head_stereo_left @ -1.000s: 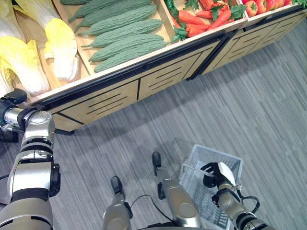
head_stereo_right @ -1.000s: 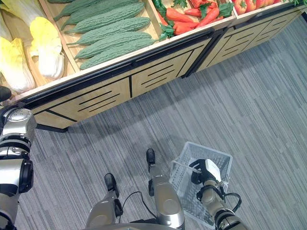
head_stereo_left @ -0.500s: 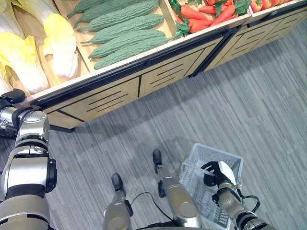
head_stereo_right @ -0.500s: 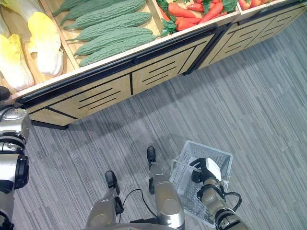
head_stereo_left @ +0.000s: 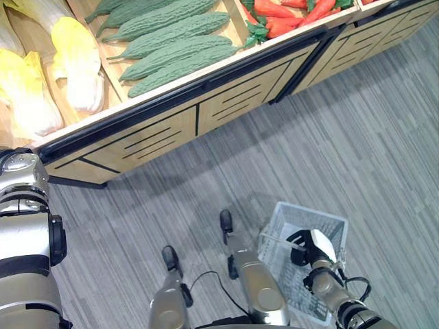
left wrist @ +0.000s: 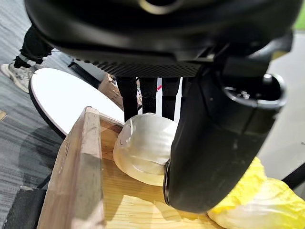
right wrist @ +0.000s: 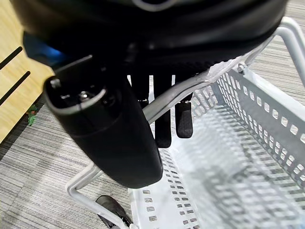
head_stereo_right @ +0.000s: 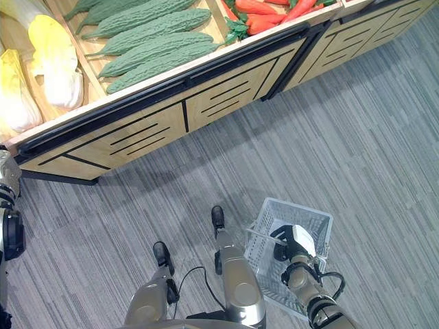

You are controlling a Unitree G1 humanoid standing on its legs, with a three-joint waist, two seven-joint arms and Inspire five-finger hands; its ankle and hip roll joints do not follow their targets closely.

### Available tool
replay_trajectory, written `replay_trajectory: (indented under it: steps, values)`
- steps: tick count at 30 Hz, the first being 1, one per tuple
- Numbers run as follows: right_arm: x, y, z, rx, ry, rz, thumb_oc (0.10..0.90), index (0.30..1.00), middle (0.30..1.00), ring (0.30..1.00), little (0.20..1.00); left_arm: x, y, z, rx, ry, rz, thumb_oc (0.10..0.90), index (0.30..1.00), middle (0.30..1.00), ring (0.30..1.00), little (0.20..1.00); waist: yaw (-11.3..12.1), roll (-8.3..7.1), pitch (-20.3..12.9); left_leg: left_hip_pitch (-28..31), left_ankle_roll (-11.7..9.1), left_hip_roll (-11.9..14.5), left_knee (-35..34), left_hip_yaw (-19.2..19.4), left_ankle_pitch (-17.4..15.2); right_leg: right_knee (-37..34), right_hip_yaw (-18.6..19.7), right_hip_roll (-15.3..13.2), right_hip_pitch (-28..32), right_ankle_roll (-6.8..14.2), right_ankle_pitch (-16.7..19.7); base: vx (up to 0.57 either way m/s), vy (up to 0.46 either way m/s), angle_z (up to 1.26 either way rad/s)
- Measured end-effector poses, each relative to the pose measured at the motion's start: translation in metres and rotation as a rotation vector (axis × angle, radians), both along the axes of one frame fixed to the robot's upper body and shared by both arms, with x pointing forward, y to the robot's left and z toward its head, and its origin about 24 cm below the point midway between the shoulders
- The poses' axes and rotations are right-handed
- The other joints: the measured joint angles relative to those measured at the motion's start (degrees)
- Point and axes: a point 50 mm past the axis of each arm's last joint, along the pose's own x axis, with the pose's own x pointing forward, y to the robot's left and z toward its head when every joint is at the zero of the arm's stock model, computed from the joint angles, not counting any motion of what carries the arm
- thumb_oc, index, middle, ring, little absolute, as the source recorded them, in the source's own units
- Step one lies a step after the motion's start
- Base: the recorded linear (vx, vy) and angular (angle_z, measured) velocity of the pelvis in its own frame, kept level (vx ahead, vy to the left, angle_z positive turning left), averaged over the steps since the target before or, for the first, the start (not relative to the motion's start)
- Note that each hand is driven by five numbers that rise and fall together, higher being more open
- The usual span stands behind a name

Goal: Get the vegetables into the basket

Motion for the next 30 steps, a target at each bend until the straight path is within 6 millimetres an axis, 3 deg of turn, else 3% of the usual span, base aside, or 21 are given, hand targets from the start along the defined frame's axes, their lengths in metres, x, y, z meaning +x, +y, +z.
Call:
replay_trajectory:
  steps: [5,12,16,19,21,23,25,28,30]
  values:
    - [0.001,0.0,0.001,0.002,-0.004,0.001,0.4,0.3,0.3,0.3,0.3,0.001,-0.001,0.001,-0.086,-0.117,0.018,0.4,0.3,0.3,0.3,0.3,-0.04,-0.02,-0.01,0.55,-0.06,-0.05,0.0,0.22,0.05,0.01,0.34,0.06,0.41,-0.08,0.24,-0.01,0.003,-0.02]
    - [-0.005,-0.001,-0.002,0.0,0.013,-0.006,0.4,0.3,0.3,0.3,0.3,0.023,-0.031,0.008,-0.205,-0.358,0.005,0.4,0.3,0.3,0.3,0.3,-0.01,-0.49,-0.31,1.88,-0.11,-0.08,0.0,0.34,0.15,0.01,0.52,0.08,1.65,-0.09,0.38,0.0,0.0,0.0]
    - [-0.011,-0.001,-0.005,0.019,0.021,-0.035,0.4,0.3,0.3,0.3,0.3,0.039,-0.066,0.042,-0.13,-0.58,-0.121,0.4,0.3,0.3,0.3,0.3,0.48,-1.11,-0.7,2.04,-0.16,-0.1,0.0,0.22,0.26,0.02,0.46,0.04,1.88,-0.12,0.53,0.0,0.0,0.0]
    - [-0.013,-0.003,-0.007,0.024,0.032,-0.069,0.4,0.3,0.3,0.3,0.3,0.033,-0.088,0.061,-0.034,-0.74,-0.195,0.4,0.3,0.3,0.3,0.3,0.44,-1.15,-0.72,2.89,-0.09,-0.12,-0.01,0.19,0.18,0.02,0.44,0.03,2.76,-0.11,0.51,-0.01,-0.003,0.0]
    - [-0.019,-0.008,-0.008,0.037,0.032,-0.124,0.4,0.3,0.3,0.3,0.3,0.02,-0.121,0.073,0.002,-0.946,-0.283,0.4,0.3,0.3,0.3,0.3,1.06,-1.16,-0.73,3.46,0.01,-0.3,-0.01,-0.04,0.11,0.02,0.29,-0.18,3.47,-0.09,0.49,-0.03,-0.01,0.04]
    - [-0.019,-0.011,-0.007,0.037,0.027,-0.142,0.4,0.3,0.3,0.3,0.3,0.019,-0.131,0.073,0.101,-0.919,-0.317,0.4,0.3,0.3,0.3,0.3,1.0,-1.17,-0.76,4.21,0.1,-0.43,-0.01,-0.05,0.06,0.0,0.33,-0.33,4.21,0.04,0.35,-0.03,-0.016,0.06]
    - [-0.021,-0.012,-0.008,0.037,0.031,-0.155,0.4,0.3,0.3,0.3,0.3,0.016,-0.152,0.068,0.081,-0.976,-0.374,0.4,0.3,0.3,0.3,0.3,1.23,-1.09,-0.94,4.34,0.31,-0.69,-0.01,-0.56,0.13,-0.01,0.08,-0.67,4.59,0.72,-0.22,-0.04,-0.005,0.09]
    - [-0.02,-0.014,-0.006,0.039,0.017,-0.168,0.4,0.3,0.3,0.3,0.3,0.01,-0.166,0.044,0.084,-0.939,-0.459,0.4,0.3,0.3,0.3,0.3,1.3,-0.23,-1.51,4.36,0.45,-0.82,-0.01,-0.57,0.24,-0.01,0.07,-0.83,4.59,0.64,-0.02,-0.06,0.011,0.0]
    - [-0.025,-0.024,-0.005,0.024,0.03,-0.199,0.4,0.3,0.3,0.3,0.3,0.0,-0.179,0.017,0.004,-0.973,-0.685,0.4,0.3,0.3,0.3,0.3,1.36,0.96,-2.1,4.5,0.36,-0.99,-0.02,-0.51,0.31,-0.01,0.21,-0.95,4.68,0.15,0.42,-0.03,0.035,0.0]
